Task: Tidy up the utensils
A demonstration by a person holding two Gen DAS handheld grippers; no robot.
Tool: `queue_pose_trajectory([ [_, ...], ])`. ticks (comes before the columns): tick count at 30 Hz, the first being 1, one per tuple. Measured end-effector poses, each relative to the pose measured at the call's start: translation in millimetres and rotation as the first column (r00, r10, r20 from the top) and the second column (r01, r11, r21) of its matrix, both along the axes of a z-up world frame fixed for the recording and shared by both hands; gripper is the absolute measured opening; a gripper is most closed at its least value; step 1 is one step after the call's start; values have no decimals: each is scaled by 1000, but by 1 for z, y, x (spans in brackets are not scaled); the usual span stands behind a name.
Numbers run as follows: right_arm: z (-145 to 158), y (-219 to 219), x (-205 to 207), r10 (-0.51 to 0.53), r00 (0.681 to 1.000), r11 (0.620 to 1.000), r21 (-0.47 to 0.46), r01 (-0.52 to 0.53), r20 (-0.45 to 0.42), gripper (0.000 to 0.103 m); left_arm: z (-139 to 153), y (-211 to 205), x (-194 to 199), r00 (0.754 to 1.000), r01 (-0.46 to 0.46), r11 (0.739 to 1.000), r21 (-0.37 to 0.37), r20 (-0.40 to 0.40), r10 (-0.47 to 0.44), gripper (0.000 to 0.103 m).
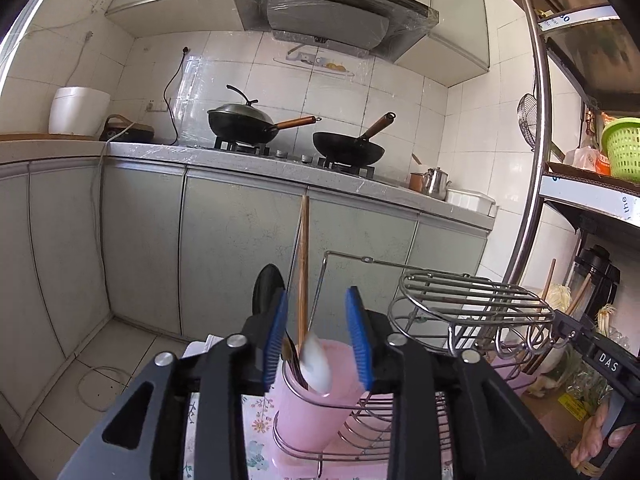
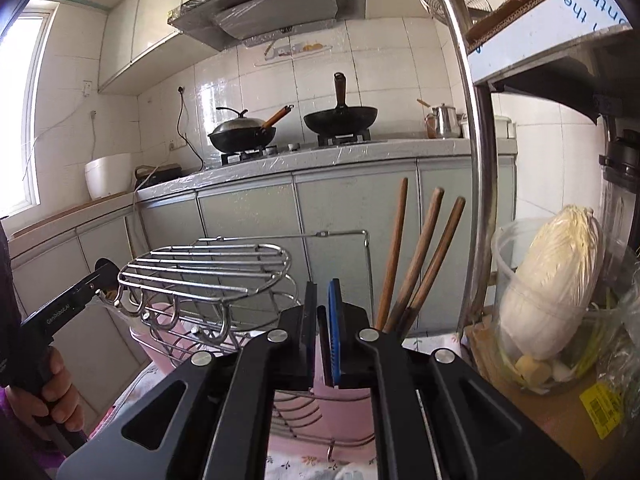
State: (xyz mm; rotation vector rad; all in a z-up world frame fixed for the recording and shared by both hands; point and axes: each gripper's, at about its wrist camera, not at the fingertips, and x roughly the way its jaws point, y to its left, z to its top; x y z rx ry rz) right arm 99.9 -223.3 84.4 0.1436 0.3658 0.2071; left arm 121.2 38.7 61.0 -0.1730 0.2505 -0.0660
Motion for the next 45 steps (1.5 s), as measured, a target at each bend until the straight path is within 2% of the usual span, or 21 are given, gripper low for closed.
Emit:
queue_pose_trajectory([
  [2,-1,0,-2,-2,1000,1000,4,2,-24,24,4,0,-5,1000,4,1000,2,-3,-4,35],
  [4,-1,-2,-7,5,999,1000,24,-4,-31,42,10,-1,-11,1000,6,1000,13,-3,-6,42],
  [13,4,4,-41,25,999,998,59,-22,-47,56,29,-12,-45,999,37,998,56,-18,-36,62],
  [15,4,7,-48,26,998,998,57,-23,-52,59,32,-16,-54,999,45,997,68,-19,-44,72],
  [20,-1,13,-63,35,996,997,77,-29,-83,66,37,-29,-75,998,56,992,112,-23,-54,86],
  [24,-6,18,-73,43,992,996,81,-34,-116,71,36,-35,-86,998,58,992,109,-46,-53,87],
  [29,-15,25,-85,31,988,998,61,-22,-151,75,30,-39,-89,992,67,993,95,-114,-55,87],
  [36,-20,29,-97,9,986,999,43,-2,-165,81,20,-44,-93,981,64,995,79,-188,-48,87],
  [45,-18,35,-111,-11,988,1000,14,13,-151,82,13,-47,-104,976,48,994,99,-215,-26,87],
])
